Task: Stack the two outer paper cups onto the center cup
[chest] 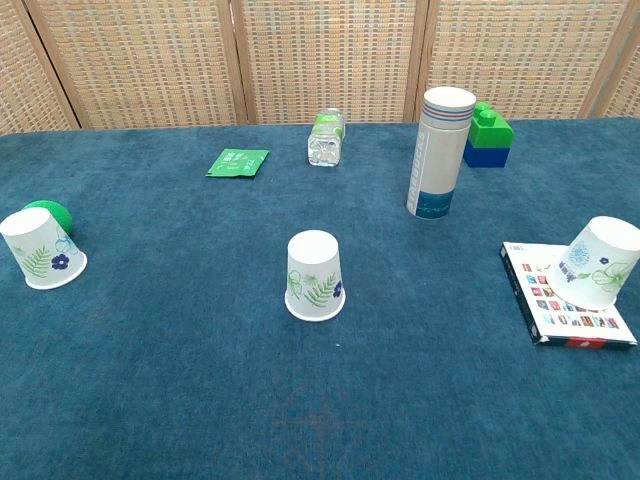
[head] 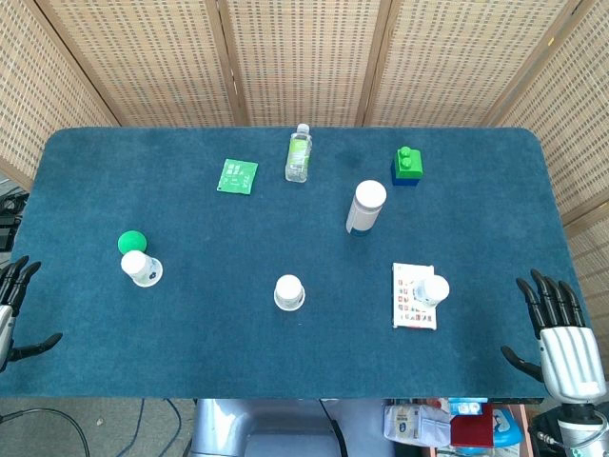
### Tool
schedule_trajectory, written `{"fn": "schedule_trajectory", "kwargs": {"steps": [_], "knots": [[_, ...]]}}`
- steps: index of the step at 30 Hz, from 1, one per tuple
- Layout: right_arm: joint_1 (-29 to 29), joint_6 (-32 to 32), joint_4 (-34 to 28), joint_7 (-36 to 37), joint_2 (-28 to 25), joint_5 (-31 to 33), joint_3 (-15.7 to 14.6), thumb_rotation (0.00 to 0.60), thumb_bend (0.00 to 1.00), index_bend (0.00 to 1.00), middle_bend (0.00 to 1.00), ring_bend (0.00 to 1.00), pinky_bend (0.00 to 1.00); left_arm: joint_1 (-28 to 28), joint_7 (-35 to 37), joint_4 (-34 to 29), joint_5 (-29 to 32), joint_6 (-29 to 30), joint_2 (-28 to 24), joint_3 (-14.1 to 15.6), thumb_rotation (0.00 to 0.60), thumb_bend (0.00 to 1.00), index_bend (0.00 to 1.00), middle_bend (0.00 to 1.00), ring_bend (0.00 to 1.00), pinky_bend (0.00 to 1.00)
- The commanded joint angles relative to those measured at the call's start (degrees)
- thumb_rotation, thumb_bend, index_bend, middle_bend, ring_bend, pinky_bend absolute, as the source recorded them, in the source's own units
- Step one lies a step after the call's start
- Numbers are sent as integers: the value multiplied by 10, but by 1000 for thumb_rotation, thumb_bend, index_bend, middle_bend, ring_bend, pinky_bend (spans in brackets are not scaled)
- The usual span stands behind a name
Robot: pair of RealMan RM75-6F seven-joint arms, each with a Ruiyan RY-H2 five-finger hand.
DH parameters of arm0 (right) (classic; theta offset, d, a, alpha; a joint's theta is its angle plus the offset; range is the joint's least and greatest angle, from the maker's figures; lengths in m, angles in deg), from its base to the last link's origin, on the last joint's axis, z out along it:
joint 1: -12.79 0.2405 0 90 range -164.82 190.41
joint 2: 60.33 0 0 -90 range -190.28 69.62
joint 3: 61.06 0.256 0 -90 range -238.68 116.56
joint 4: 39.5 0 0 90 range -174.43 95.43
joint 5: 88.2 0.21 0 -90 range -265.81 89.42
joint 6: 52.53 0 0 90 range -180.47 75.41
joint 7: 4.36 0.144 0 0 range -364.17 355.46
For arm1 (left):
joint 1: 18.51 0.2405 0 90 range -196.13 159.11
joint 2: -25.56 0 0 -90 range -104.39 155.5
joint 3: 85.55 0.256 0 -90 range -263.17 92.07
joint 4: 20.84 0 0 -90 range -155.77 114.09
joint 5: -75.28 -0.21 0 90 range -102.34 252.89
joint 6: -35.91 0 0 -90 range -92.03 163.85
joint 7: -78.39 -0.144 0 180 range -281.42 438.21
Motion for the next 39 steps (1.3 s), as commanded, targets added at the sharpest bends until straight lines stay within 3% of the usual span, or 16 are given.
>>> {"fn": "schedule_trajectory", "kwargs": {"steps": [1,9,15,21,26,35,39], "knots": [[0,-2,-2,0,-2,1,-1,600,0,0,0,0,0,0,0,0,1,-1,0,0,600,74,0,0,0,0],[1,-3,-4,9,-6,3,0,600,0,0,0,0,0,-9,1,15,-4,-2,11,-7,600,75,0,0,0,0],[2,-6,-3,19,-10,12,3,600,0,0,0,0,0,-66,-2,59,13,-84,45,-26,600,75,0,0,0,4],[5,-12,-3,28,-12,22,8,600,0,0,0,0,0,-136,-22,110,45,-181,99,-49,600,75,0,8,65,146],[6,-18,-1,30,-12,28,8,600,0,0,0,0,0,-178,-59,142,84,-226,145,-70,600,75,57,159,208,241],[9,-25,3,40,-13,42,12,600,0,0,0,0,0,-216,-100,192,144,-264,206,-88,600,76,232,283,310,288],[11,-29,4,44,-13,49,15,600,0,0,0,0,0,-223,-123,210,162,-264,224,-91,600,78,251,304,326,295]]}}
